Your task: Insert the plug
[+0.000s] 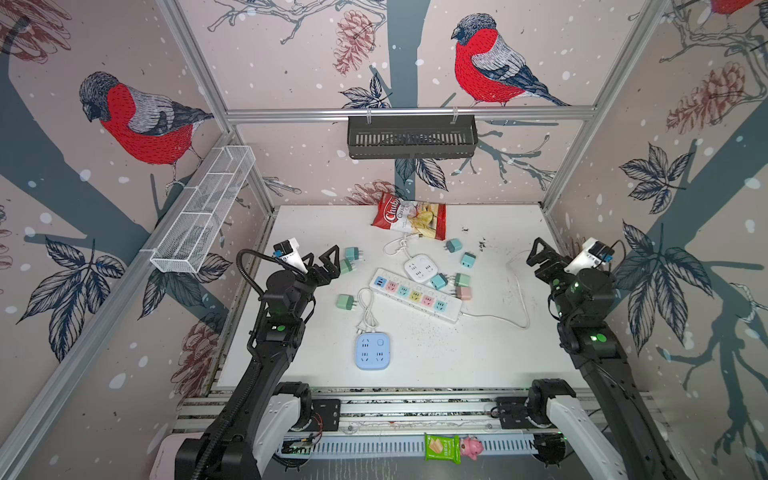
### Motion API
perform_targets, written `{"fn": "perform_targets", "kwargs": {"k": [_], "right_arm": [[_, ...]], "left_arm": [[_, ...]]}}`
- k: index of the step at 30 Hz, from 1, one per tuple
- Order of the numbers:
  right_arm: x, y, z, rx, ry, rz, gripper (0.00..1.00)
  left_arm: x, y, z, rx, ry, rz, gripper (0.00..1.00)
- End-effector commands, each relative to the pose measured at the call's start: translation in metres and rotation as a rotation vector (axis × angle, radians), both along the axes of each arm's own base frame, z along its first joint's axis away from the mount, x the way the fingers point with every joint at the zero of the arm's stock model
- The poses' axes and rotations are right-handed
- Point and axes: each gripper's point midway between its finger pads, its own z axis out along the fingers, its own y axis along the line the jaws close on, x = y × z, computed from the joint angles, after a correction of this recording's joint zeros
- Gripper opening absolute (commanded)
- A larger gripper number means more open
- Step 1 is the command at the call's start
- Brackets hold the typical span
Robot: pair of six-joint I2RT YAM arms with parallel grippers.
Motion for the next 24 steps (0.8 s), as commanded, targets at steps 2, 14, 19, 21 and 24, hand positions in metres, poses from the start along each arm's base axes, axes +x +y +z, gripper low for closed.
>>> {"fn": "perform_targets", "kwargs": {"k": [2,14,19,21,24], "right_arm": [[-0.010,0.055,-0.037,0.088,0.086,0.167,1.00],[-0.014,0.149,-0.101,-0.022,0.179,0.308,1.00],[-0.005,0.153,-0.106,-0.059,0.252,0.298,1.00],[-0.003,0.154,-0.108,-0.054,0.243,0.296,1.00],[-0.001,0.155,-0.111,-0.038,0.213,0.291,1.00]], "left_arm": [[0.007,-0.009,-0.018,-0.109,0.146,-0.035,0.98],[-0.016,-0.011,0.017,0.225,0.108,0.228,0.98],[-0.012,0.001,-0.024,0.114,0.258,0.306,0.97],[-0.004,-0.004,-0.037,0.065,0.288,0.203,0.96],[-0.003,-0.005,-0.040,0.069,0.295,0.174,0.85]]}}
